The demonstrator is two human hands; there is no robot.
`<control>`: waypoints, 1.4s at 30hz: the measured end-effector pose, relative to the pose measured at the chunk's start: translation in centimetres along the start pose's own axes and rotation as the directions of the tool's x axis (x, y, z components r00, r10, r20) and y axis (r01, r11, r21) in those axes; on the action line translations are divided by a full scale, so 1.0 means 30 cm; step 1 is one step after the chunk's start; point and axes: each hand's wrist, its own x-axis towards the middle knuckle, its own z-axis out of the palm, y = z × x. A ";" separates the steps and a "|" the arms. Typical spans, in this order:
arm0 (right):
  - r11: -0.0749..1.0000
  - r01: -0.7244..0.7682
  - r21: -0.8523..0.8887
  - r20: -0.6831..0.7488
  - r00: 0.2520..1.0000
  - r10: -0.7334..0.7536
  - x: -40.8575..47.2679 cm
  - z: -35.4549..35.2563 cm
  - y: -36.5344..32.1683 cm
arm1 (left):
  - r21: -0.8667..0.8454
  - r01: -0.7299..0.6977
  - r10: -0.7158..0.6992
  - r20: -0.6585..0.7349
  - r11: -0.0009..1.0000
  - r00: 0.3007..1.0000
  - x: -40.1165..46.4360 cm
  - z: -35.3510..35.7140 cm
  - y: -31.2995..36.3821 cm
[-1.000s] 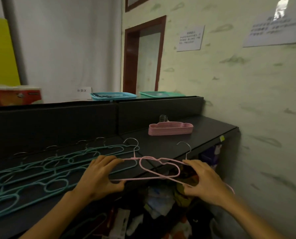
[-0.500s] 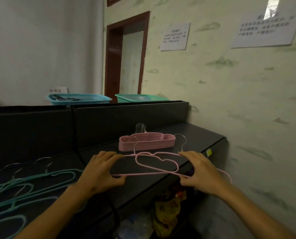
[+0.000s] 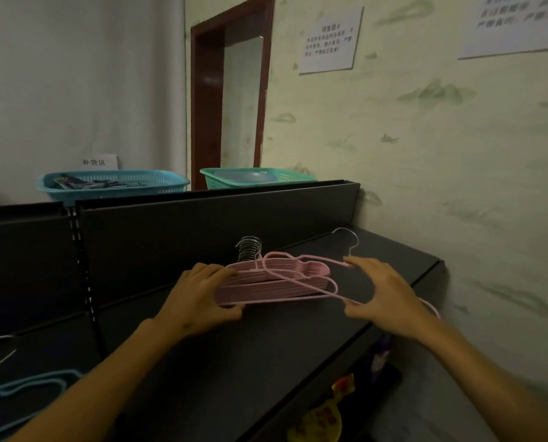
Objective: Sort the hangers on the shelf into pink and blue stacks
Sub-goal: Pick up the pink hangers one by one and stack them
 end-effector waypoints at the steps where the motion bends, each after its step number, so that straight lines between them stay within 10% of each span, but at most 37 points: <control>1: 1.000 0.007 0.020 -0.012 1.000 -0.007 0.024 0.003 0.014 | 0.006 0.011 -0.011 0.010 1.000 1.000 0.019 0.003 0.000; 42: 0.964 0.175 0.202 0.286 0.931 -0.228 0.447 0.226 0.165 | -0.062 0.243 -0.240 0.049 0.968 0.970 0.207 0.097 -0.009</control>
